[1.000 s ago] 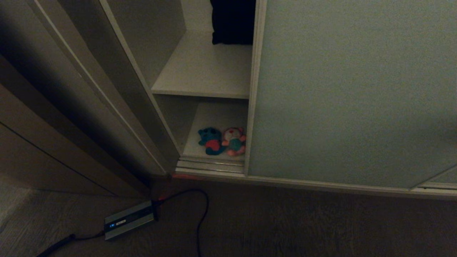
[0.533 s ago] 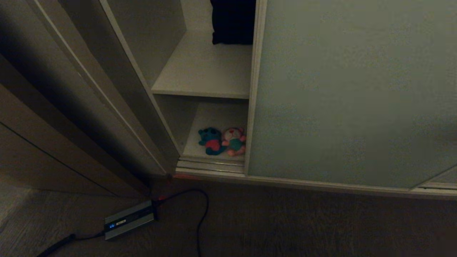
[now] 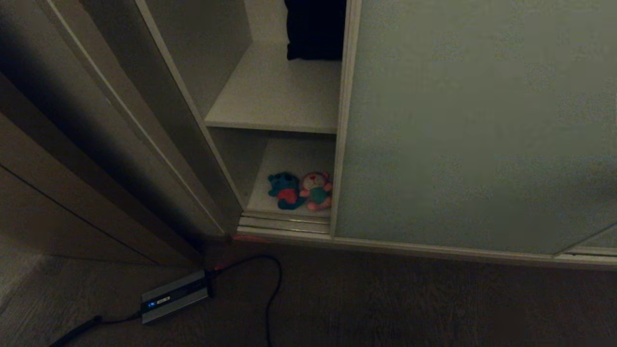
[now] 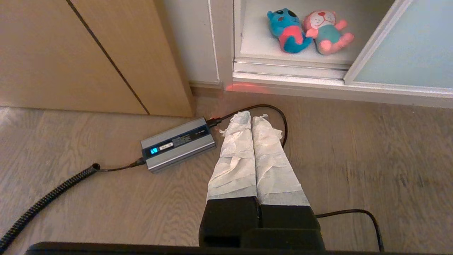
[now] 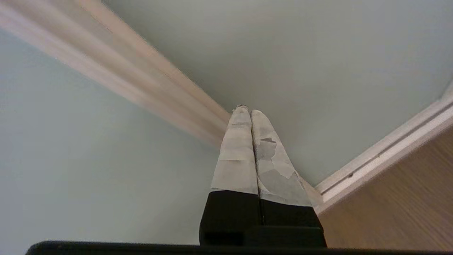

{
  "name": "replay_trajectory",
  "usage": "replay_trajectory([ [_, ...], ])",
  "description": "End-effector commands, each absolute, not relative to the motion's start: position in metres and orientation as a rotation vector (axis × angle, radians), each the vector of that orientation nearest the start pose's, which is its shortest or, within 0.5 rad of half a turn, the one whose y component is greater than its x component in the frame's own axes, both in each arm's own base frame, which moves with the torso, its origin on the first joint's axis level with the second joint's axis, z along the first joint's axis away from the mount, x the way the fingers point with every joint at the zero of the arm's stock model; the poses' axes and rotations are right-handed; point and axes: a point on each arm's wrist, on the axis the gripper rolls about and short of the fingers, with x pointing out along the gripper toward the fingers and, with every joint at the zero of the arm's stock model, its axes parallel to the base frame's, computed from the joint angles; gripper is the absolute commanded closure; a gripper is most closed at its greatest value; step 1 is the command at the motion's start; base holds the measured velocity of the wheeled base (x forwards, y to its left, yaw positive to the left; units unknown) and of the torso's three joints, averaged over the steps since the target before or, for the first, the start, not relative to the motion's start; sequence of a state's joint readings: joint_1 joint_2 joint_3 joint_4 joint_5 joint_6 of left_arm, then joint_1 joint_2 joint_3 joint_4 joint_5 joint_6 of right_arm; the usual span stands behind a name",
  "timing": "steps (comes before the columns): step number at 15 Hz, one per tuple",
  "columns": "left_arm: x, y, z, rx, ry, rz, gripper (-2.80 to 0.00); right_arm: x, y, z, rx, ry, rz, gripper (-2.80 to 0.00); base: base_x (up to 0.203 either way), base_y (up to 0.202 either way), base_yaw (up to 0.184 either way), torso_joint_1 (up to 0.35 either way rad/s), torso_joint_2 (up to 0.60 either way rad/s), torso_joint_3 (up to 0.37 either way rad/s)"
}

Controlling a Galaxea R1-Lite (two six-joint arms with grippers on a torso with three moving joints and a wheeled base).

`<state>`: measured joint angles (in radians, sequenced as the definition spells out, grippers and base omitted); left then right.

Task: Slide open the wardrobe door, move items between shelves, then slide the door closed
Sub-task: Close the door

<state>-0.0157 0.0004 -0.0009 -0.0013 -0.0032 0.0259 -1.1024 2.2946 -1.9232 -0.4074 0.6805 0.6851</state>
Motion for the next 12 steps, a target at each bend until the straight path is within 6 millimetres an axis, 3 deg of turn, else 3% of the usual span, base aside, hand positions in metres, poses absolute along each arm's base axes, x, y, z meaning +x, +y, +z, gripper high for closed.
replay_trajectory([
  [1, -0.023, 0.0, 0.076, 0.026, -0.004, -0.019, 0.0, 0.24, -0.432, 0.222, 0.653, -0.164, -0.384, 0.0, 0.0, 0.0, 0.0, 0.0, 0.0, 0.0],
  [12, -0.023, 0.0, 0.076, 0.026, -0.002, -0.019, 0.0, 0.272, -0.426, 0.202, 0.643, -0.157, -0.317, 0.0, 0.0, 0.0, 0.0, 0.0, 0.0, 0.0],
])
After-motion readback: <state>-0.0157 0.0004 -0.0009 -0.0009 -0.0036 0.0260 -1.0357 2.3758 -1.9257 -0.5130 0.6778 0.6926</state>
